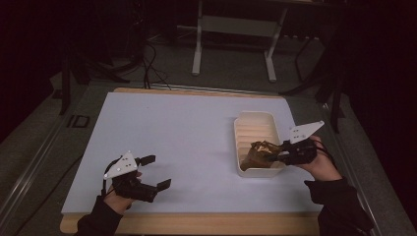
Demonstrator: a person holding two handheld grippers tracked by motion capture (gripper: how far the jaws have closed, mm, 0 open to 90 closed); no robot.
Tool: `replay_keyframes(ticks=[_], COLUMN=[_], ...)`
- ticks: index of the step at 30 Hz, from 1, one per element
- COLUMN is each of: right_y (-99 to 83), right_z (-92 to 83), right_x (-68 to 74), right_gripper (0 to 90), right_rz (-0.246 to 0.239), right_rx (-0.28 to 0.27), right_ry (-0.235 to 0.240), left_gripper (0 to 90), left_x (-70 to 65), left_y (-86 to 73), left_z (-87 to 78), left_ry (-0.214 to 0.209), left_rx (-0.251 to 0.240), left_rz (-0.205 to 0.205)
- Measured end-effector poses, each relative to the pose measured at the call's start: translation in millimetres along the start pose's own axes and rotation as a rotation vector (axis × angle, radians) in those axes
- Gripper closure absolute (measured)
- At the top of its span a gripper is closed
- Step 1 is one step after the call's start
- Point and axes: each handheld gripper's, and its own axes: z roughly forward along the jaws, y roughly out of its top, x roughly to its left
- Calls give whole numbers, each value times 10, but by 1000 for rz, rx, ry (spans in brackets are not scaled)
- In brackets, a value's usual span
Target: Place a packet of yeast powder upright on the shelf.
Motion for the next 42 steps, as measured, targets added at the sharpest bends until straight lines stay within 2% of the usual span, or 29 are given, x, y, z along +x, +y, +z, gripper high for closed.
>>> replay_keyframes(ticks=[4,8,9,10,13,15,16,17,18,20,22,26,27,28,32,39,41,42], right_y=[-67,-66,-57,-22,53,114,114,175,175,272,340,471,471,530,601,720,739,744], right_z=[33,22,19,10,-29,-76,-76,-131,-131,-227,-286,-370,-370,-385,-363,-172,-120,-94], right_x=[-7,6,15,40,89,115,115,149,149,197,226,307,307,362,447,683,745,772], right_gripper=[743,717,699,628,538,530,530,482,482,480,473,394,394,340,284,151,124,103], right_rz=[24,29,39,68,93,118,118,106,106,79,82,89,89,90,92,79,76,76], right_rx=[-39,-36,-29,-26,-34,-41,-41,-74,-74,-112,-127,-160,-160,-178,-196,-216,-221,-224], right_ry=[7,-7,-11,-27,-56,-73,-73,-92,-92,-135,-157,-209,-209,-211,-220,-208,-227,-222], left_gripper=[18,18,18,18,18,18,18,18,18,18,18,18,18,18,18,18,18,18], left_x=[12,15,19,24,31,30,30,28,28,24,20,15,14,8,-3,-16,-17,-23], left_y=[-9,-12,-13,-21,-33,-38,-38,-41,-41,-44,-42,-40,-40,-36,-29,-31,-29,-25], left_z=[2,9,10,12,16,18,18,18,18,20,24,25,26,28,29,28,26,22], left_ry=[0,2,3,3,4,4,4,2,2,-1,1,0,-3,-2,-5,-1,-2,-4], left_rx=[2,1,4,3,9,9,9,10,10,9,9,8,7,6,1,11,11,4], left_rz=[-4,-2,-1,-3,-1,-2,-2,2,2,8,10,13,15,19,20,32,29,28])
